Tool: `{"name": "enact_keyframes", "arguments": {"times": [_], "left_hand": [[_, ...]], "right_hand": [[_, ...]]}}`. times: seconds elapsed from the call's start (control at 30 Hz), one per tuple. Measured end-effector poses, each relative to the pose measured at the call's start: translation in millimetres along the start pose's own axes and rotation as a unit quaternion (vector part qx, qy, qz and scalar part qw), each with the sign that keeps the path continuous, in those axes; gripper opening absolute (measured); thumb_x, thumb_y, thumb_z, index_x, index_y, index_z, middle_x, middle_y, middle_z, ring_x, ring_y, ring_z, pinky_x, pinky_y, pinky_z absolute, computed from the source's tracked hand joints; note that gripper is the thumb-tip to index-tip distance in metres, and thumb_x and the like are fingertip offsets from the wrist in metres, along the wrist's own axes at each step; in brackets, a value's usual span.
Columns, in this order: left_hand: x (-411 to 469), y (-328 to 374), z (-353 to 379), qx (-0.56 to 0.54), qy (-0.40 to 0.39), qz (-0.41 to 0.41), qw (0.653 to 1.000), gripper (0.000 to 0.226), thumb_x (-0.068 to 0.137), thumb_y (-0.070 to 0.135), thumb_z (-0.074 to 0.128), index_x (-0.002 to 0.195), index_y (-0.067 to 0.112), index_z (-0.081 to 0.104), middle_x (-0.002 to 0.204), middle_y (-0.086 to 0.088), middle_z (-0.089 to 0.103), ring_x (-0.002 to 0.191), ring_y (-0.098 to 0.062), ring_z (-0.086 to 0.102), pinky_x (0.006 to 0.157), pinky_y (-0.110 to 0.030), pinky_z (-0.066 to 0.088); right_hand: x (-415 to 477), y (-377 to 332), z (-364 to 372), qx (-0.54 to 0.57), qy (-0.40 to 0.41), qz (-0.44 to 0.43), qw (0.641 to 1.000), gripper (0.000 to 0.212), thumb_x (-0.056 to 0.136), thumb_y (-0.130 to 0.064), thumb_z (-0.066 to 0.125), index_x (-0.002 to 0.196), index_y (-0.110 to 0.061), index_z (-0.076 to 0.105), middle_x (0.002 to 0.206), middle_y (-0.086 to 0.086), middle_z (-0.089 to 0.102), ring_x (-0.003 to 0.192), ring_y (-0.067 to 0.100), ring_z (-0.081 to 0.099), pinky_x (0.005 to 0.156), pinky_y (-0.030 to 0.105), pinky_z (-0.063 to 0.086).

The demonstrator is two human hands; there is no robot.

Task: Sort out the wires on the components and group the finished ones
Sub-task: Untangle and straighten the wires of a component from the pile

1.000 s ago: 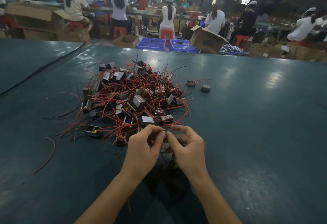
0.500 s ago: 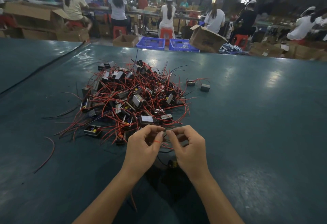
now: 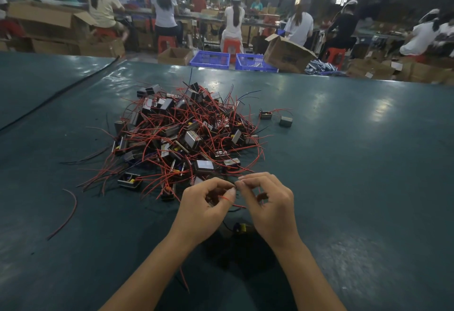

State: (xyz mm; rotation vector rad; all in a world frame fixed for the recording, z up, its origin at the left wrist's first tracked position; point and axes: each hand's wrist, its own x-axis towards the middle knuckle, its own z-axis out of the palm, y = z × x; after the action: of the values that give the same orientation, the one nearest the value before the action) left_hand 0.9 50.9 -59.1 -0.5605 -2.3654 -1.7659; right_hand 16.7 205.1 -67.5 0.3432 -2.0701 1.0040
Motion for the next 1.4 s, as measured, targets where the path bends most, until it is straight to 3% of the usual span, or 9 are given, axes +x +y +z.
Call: {"name": "enact_keyframes", "arguments": {"times": [0.1, 0.3, 0.5, 0.77, 0.87, 1.1, 1.27, 1.33, 1.4], "left_hand": [[1, -1, 0, 0.001, -0.005, -0.003, 1.0, 0.008, 0.09, 0.017, 0.068, 0.088, 0.024, 0.072, 0.079, 0.01, 0.07, 0.076, -0.01, 0.066, 0.07, -0.026, 0.055], [5, -3, -3, -0.029, -0.009, -0.033, 0.999, 0.012, 0.092, 0.019, 0.064, 0.096, 0.025, 0.074, 0.086, 0.011, 0.074, 0.085, -0.005, 0.068, 0.077, -0.021, 0.054], [5, -3, -4, -0.035, -0.008, -0.032, 0.999, 0.008, 0.09, 0.02, 0.068, 0.09, 0.026, 0.072, 0.084, 0.013, 0.072, 0.082, -0.005, 0.068, 0.074, -0.018, 0.054], [5, -2, -4, -0.055, -0.016, -0.013, 0.998, 0.007, 0.089, 0.015, 0.069, 0.087, 0.022, 0.071, 0.082, 0.008, 0.074, 0.078, -0.007, 0.07, 0.073, -0.019, 0.055], [5, -1, -5, -0.057, -0.028, -0.008, 0.998, 0.009, 0.089, 0.013, 0.067, 0.087, 0.022, 0.07, 0.082, 0.01, 0.074, 0.079, -0.006, 0.071, 0.073, -0.017, 0.054], [7, -1, -5, -0.037, -0.059, -0.002, 0.998, 0.009, 0.091, 0.012, 0.065, 0.087, 0.02, 0.069, 0.082, 0.005, 0.074, 0.08, -0.007, 0.07, 0.076, -0.02, 0.055], [6, -1, -4, -0.07, -0.067, -0.031, 0.995, 0.01, 0.092, 0.009, 0.064, 0.087, 0.017, 0.069, 0.08, 0.002, 0.074, 0.078, -0.011, 0.07, 0.076, -0.022, 0.056], [7, -1, -5, -0.083, -0.063, -0.048, 0.993, 0.009, 0.092, 0.01, 0.063, 0.087, 0.015, 0.069, 0.075, 0.003, 0.073, 0.075, -0.008, 0.069, 0.074, -0.019, 0.054], [8, 0, -6, -0.095, -0.065, -0.06, 0.991, 0.009, 0.093, 0.01, 0.062, 0.087, 0.015, 0.068, 0.07, 0.005, 0.071, 0.071, -0.004, 0.067, 0.071, -0.015, 0.051]], "right_hand": [[1, -2, 1, 0.032, -0.002, 0.044, 0.999, 0.008, 0.086, -0.018, 0.072, 0.082, -0.012, 0.07, 0.077, -0.009, 0.067, 0.07, 0.005, 0.063, 0.06, 0.013, 0.046], [3, -9, 1, 0.127, -0.015, 0.159, 0.979, 0.019, 0.087, -0.015, 0.073, 0.081, -0.032, 0.067, 0.074, -0.015, 0.069, 0.064, 0.005, 0.065, 0.058, 0.013, 0.047], [2, -9, 1, 0.167, -0.029, 0.192, 0.967, 0.007, 0.085, -0.011, 0.074, 0.086, -0.018, 0.074, 0.075, -0.011, 0.072, 0.068, 0.009, 0.068, 0.059, 0.021, 0.053], [4, -12, -2, 0.191, -0.04, 0.203, 0.96, 0.017, 0.084, -0.006, 0.075, 0.095, -0.018, 0.072, 0.075, -0.006, 0.072, 0.066, 0.01, 0.069, 0.058, 0.017, 0.051], [5, -11, -3, 0.2, -0.053, 0.239, 0.949, 0.016, 0.085, -0.01, 0.074, 0.098, -0.019, 0.071, 0.073, -0.002, 0.07, 0.066, 0.013, 0.068, 0.055, 0.025, 0.053], [9, -9, -1, 0.337, -0.046, 0.397, 0.852, 0.016, 0.087, 0.001, 0.067, 0.099, -0.01, 0.068, 0.062, 0.009, 0.068, 0.043, 0.01, 0.052, 0.045, 0.022, 0.046], [10, -6, -4, 0.379, -0.071, 0.493, 0.78, 0.016, 0.084, -0.011, 0.073, 0.098, -0.012, 0.067, 0.067, 0.006, 0.07, 0.045, 0.009, 0.053, 0.045, 0.021, 0.046], [8, -6, -4, 0.357, -0.07, 0.434, 0.825, 0.01, 0.084, -0.015, 0.074, 0.093, -0.014, 0.069, 0.07, 0.004, 0.072, 0.05, 0.01, 0.06, 0.048, 0.02, 0.049], [5, -6, -1, 0.258, -0.061, 0.306, 0.914, 0.003, 0.086, -0.013, 0.072, 0.087, -0.016, 0.071, 0.073, 0.0, 0.072, 0.059, 0.01, 0.066, 0.054, 0.021, 0.052]]}}
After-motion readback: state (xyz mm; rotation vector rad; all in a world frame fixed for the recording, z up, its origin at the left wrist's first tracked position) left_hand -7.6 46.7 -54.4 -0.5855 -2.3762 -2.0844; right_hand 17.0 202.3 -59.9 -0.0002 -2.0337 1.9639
